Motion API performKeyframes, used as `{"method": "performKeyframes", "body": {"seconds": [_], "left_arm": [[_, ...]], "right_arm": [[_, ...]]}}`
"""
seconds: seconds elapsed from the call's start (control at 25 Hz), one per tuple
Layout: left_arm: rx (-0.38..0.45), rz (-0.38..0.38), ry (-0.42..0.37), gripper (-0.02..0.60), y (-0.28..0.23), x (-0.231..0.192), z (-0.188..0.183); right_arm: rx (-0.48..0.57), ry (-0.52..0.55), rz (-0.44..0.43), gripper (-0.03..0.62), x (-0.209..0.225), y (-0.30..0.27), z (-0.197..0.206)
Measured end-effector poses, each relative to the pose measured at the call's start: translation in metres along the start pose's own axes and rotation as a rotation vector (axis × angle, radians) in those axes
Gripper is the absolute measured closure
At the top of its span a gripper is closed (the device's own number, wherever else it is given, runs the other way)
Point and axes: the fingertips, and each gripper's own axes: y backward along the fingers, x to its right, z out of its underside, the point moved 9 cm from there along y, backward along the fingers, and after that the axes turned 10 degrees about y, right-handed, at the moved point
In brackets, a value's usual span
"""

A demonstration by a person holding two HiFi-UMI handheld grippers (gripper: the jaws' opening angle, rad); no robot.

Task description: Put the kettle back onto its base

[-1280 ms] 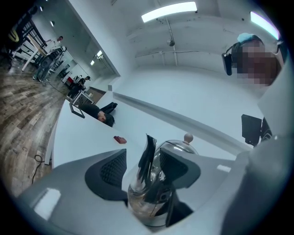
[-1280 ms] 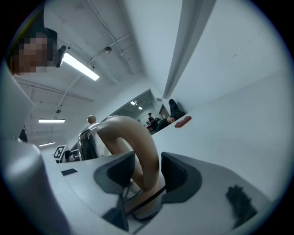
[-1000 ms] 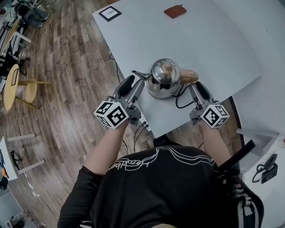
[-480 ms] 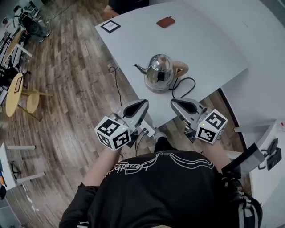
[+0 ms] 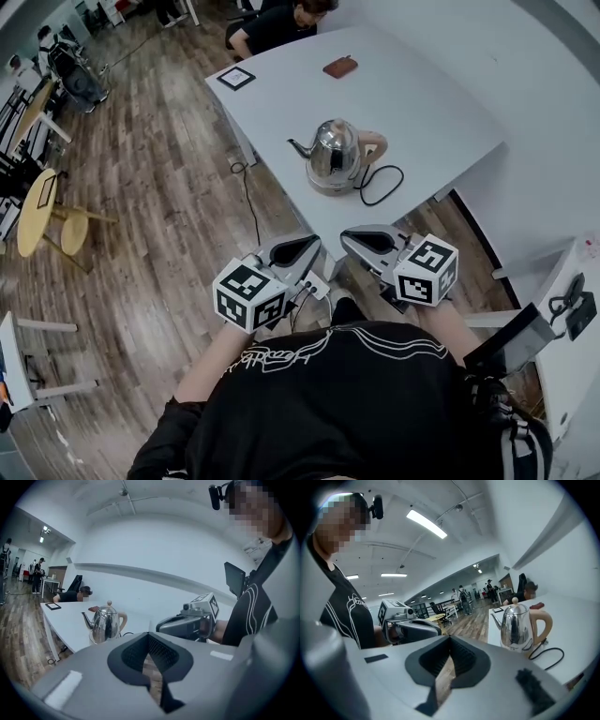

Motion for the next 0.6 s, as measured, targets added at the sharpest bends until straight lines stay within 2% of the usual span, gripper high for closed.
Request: {"method": "performKeyframes", "body": {"seconds": [0.6], "left_arm": [[-0.011,0.033,0.036,0.577,0.015,0.001,0.016]], "right_arm": [[-0.023,-0.028,0.011,0.589,-0.024,-0.005,0.009]]}}
